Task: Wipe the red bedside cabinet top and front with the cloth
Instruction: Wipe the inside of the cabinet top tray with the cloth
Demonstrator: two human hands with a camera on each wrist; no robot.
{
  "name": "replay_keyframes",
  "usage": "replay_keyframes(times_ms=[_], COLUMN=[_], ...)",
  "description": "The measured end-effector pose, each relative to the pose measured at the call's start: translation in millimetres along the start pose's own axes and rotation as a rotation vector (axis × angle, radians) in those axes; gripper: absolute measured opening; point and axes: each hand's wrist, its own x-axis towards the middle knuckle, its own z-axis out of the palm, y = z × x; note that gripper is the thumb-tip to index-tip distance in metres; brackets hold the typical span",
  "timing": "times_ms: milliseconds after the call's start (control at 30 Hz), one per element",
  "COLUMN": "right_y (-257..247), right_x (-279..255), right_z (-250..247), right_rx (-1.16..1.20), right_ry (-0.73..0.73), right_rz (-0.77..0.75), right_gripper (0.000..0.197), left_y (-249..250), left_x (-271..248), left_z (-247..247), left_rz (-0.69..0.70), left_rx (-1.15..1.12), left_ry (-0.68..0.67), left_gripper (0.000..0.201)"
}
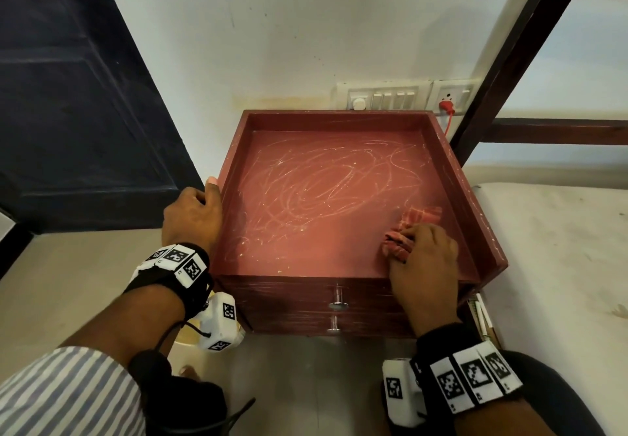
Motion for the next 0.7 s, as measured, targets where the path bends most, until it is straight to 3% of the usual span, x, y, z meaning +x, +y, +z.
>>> replay_keyframes(times_ms=[100,233,400,467,633,700], right_y=[-24,-33,1,-5,-61,-62], right_x=[-15,-15,13,6,-42,-46], right_z=[13,19,-7,-7,12,12], right_rx=[-0.035,-0.009,-0.094,-0.106,0.189,0.226], right_ry=[-0.039,-0.051,-0.02,-0.011,-0.264,-0.341], right_rz=[-0.061,-0.15,0.058,0.059,-0.319,-0.367], right_gripper=[0.055,0.036,0.036,0.035,0.045,0.047], left_y=[0,0,0,1,1,1], left_x=[1,-1,0,0,-1,-2], left_z=[0,-1,-2,-1,-1,-2], left_rz=[0.014,0.005,-0.019,-0.012,-0.015,-0.02], left_rx=[0.004,-0.018,-0.046,-0.04,-0.046,-0.06], left_ry=[-0.011,-0.013,-0.015,-0.016,-0.023,-0.019], left_gripper=[0.055,0.055,0.054,0.054,0.053,0.053])
